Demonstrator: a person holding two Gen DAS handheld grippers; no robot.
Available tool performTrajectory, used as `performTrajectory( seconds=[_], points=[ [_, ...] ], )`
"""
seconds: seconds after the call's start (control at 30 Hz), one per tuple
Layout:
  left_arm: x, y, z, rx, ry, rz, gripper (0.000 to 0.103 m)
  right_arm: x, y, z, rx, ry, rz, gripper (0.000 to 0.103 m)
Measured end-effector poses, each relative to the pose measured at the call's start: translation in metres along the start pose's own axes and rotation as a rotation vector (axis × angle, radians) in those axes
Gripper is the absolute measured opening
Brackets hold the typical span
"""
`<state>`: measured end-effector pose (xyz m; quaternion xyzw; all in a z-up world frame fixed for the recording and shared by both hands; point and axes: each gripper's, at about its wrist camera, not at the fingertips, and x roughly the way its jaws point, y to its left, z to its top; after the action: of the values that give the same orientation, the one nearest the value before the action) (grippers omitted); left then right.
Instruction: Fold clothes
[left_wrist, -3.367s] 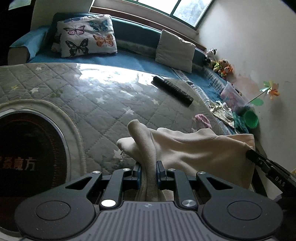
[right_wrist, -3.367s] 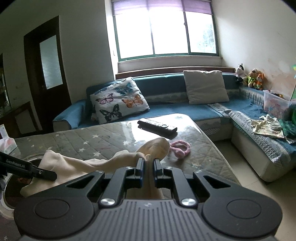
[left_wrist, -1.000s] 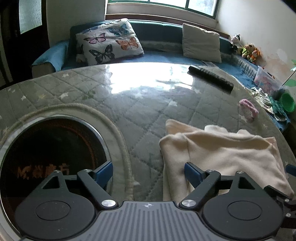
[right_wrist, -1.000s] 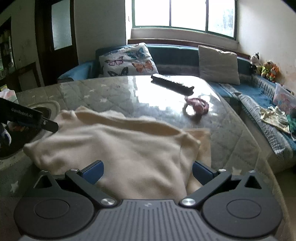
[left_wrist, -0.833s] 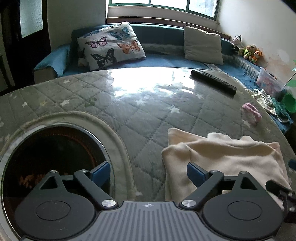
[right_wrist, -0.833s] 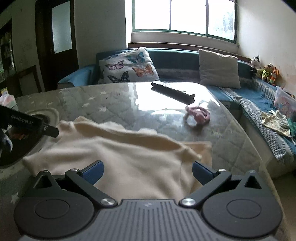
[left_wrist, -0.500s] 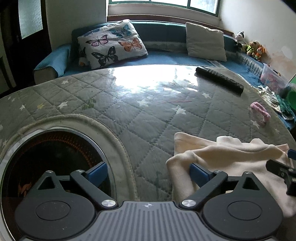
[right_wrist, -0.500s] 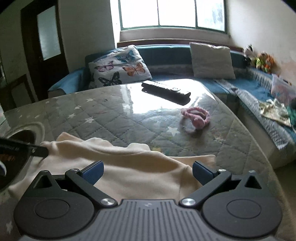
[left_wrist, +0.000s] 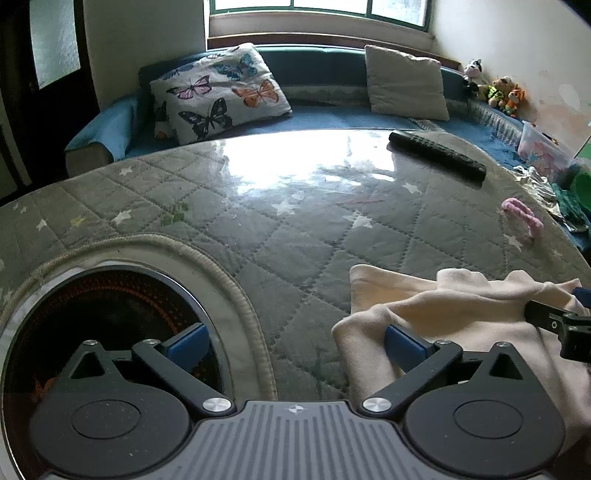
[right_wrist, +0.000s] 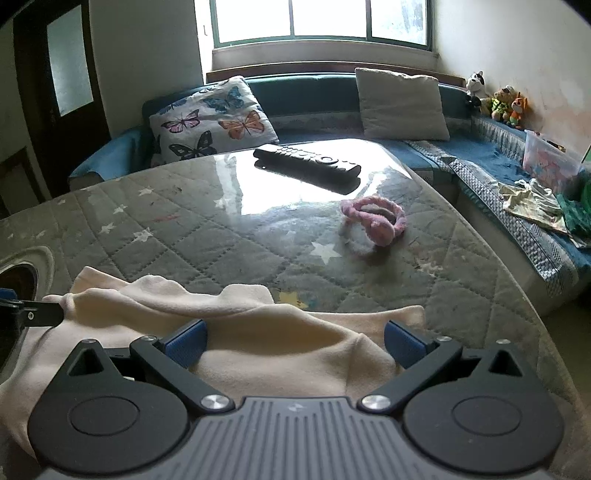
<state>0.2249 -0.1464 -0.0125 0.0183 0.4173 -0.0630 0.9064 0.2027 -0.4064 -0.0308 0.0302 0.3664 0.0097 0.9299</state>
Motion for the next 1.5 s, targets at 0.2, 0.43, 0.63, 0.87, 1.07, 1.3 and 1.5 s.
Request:
performTrajectory(
  seconds=[0.2,0.43,0.63,0.87,1.07,1.3,1.5],
  points=[
    [-0.017,-0.003,-0.007,0.019,-0.034,-0.020,0.103,-0.016,0.002,-0.003,-0.005,-0.021,0.017,0.103],
    [-0.037,-0.006,-0.020,0.023,-0.066,-0.053,0.103,-0.039,0.011,-0.013,-0.030,-0.043,0.037,0.103],
    [-0.053,-0.009,-0.034,0.035,-0.073,-0.064,0.103,-0.057,0.021,-0.026,-0.046,-0.053,0.039,0.103],
    [-0.072,-0.010,-0.054,0.066,-0.085,-0.074,0.103,-0.080,0.034,-0.045,-0.056,-0.059,0.046,0.103],
    [-0.083,-0.010,-0.073,0.095,-0.086,-0.065,0.103,-0.096,0.049,-0.064,-0.107,-0.071,0.033,0.103],
    [-0.095,-0.004,-0.090,0.114,-0.103,-0.050,0.103,-0.112,0.060,-0.082,-0.118,-0.082,0.014,0.103],
    [-0.104,0.000,-0.107,0.127,-0.112,-0.045,0.103,-0.120,0.064,-0.095,-0.096,-0.068,0.009,0.103]
  ],
)
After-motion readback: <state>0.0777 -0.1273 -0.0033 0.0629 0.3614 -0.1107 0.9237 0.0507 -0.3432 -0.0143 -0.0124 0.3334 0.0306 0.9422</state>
